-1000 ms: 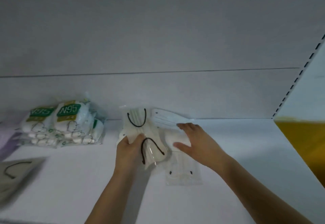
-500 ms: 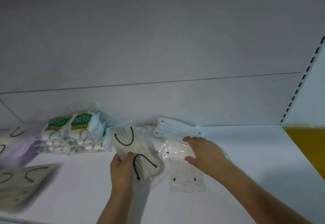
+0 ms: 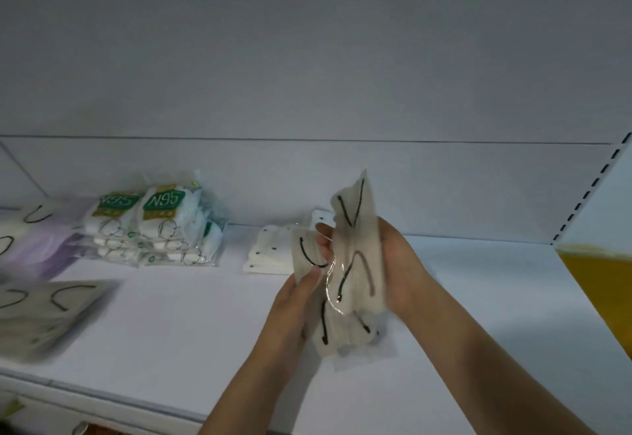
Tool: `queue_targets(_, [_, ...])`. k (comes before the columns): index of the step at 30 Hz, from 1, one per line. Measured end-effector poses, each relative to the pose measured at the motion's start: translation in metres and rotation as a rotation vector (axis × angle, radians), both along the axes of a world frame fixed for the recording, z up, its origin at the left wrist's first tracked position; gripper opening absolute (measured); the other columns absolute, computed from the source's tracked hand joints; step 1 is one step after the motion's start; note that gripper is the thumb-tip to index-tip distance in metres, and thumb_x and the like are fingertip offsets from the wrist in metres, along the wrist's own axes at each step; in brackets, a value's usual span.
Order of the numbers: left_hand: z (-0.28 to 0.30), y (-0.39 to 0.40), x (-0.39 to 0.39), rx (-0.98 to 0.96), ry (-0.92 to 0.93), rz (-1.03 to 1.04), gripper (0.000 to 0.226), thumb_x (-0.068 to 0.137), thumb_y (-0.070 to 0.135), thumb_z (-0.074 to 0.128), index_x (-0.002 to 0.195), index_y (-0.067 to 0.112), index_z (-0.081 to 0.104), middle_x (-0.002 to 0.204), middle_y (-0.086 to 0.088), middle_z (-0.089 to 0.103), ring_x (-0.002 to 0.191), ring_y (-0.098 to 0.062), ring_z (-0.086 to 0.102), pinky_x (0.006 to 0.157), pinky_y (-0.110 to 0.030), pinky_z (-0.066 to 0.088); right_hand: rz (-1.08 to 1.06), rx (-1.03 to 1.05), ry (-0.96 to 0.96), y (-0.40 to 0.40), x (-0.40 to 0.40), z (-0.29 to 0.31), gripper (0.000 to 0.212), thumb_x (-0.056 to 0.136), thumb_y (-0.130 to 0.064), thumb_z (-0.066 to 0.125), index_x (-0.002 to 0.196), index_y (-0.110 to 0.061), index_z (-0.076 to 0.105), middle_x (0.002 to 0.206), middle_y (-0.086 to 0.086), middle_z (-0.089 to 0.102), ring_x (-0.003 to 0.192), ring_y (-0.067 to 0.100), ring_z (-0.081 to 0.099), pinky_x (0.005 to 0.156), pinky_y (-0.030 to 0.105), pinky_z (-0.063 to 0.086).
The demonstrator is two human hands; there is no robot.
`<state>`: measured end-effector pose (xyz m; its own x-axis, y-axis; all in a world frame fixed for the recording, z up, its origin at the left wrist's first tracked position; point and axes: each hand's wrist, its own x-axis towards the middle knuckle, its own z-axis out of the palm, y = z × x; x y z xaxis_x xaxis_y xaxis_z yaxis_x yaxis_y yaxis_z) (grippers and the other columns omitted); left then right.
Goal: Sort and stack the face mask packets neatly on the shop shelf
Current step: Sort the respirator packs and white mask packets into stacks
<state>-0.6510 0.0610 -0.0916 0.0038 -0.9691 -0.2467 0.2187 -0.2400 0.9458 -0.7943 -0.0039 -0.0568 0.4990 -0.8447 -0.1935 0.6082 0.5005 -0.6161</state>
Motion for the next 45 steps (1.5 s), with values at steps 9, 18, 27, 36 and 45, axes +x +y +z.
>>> queue_targets(9, [0.001, -0.001, 0.004, 0.100, -0.079, -0.023, 0.027, 0.091, 0.019, 0.070, 0.116, 0.008, 0.070, 0.105, -0.013, 0.076, 0.099, -0.031, 0.073, 0.092, -0.047, 0.057, -0.022, -0.096, 0.021, 0.002, 0.001, 0.003, 0.071, 0.090, -0.071, 0.043, 0.098, -0.007, 0.074, 0.094, 0.011, 0.069, 0.089, 0.020, 0.070, 0.083, 0.029, 0.058])
queue_targets(18, [0.003, -0.002, 0.004, 0.163, -0.002, 0.068, 0.036, 0.103, 0.039, 0.045, 0.110, 0.017, 0.073, 0.107, -0.013, 0.076, 0.100, -0.030, 0.073, 0.091, -0.049, 0.056, -0.314, -0.510, 1.082, -0.006, -0.005, -0.002, 0.020, 0.086, -0.024, 0.065, 0.098, -0.008, 0.067, 0.091, 0.015, 0.070, 0.080, 0.019, 0.064, 0.075, 0.033, 0.049])
queue_targets(27, [-0.001, -0.008, 0.023, 0.047, -0.226, 0.294, 0.010, 0.096, 0.013, 0.060, 0.095, 0.009, 0.070, 0.073, -0.002, 0.075, 0.064, -0.013, 0.071, 0.052, -0.022, 0.051, -0.447, -0.765, 1.408, -0.028, -0.001, -0.040, 0.035, 0.100, -0.033, 0.054, 0.126, -0.011, 0.060, 0.122, 0.002, 0.060, 0.117, 0.019, 0.056, 0.091, 0.022, 0.040])
queue_targets(36, [-0.003, -0.008, 0.054, 0.121, -0.183, 0.427, 0.011, 0.095, 0.009, 0.058, 0.094, 0.012, 0.068, 0.073, -0.005, 0.075, 0.078, -0.030, 0.071, 0.073, -0.046, 0.058, -0.290, -0.972, 2.088, -0.037, -0.023, -0.062, 0.034, 0.095, -0.033, 0.030, 0.095, -0.020, 0.061, 0.080, 0.000, 0.066, 0.062, 0.023, 0.055, 0.056, 0.028, 0.041])
queue_targets(45, [0.000, -0.011, 0.038, 0.022, 0.106, 0.215, 0.053, 0.090, 0.053, 0.057, 0.129, 0.018, 0.064, 0.125, -0.005, 0.071, 0.118, -0.020, 0.066, 0.103, -0.043, 0.046, -0.381, -0.533, 1.154, 0.003, 0.015, -0.020, 0.013, 0.084, -0.025, 0.074, 0.088, -0.020, 0.063, 0.076, -0.001, 0.069, 0.057, 0.005, 0.061, 0.058, 0.023, 0.048])
